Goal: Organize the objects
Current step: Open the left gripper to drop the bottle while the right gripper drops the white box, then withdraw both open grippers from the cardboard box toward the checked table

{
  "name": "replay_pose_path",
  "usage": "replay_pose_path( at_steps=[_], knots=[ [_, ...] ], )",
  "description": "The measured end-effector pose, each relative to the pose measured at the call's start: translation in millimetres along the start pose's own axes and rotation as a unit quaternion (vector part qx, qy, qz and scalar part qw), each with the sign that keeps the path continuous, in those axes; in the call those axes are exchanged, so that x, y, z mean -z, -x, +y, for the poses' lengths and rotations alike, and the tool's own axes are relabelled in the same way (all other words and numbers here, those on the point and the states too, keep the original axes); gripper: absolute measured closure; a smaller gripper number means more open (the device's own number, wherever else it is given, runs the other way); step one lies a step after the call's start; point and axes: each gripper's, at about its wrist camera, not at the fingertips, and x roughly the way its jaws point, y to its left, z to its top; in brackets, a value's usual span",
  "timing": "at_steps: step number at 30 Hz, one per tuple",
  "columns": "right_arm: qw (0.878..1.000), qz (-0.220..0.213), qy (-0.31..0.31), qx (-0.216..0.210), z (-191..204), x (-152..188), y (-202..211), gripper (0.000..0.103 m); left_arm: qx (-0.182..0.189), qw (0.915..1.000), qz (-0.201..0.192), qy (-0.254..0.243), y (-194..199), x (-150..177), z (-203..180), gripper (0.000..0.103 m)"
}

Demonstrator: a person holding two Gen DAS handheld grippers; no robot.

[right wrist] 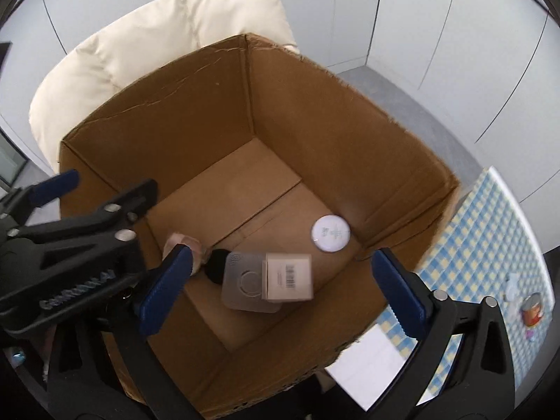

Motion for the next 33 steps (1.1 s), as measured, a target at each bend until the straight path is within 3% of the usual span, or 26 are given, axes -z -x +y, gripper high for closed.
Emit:
replay_pose_path(
  at_steps=[22,33],
  knots=[
    [1.000,-0.007,0.014,0.011,11.2,4.2,14.8,0.000,0.008,0.9998,0.001,0.019,5.7,-1.0,12.3,0.003],
    [1.000,-0.018,-0.006,0.006,8.4,14.5,41.2,0.000,0.015,0.9995,-0.002,0.027,30.9,9.1,22.0,0.003]
  ],
)
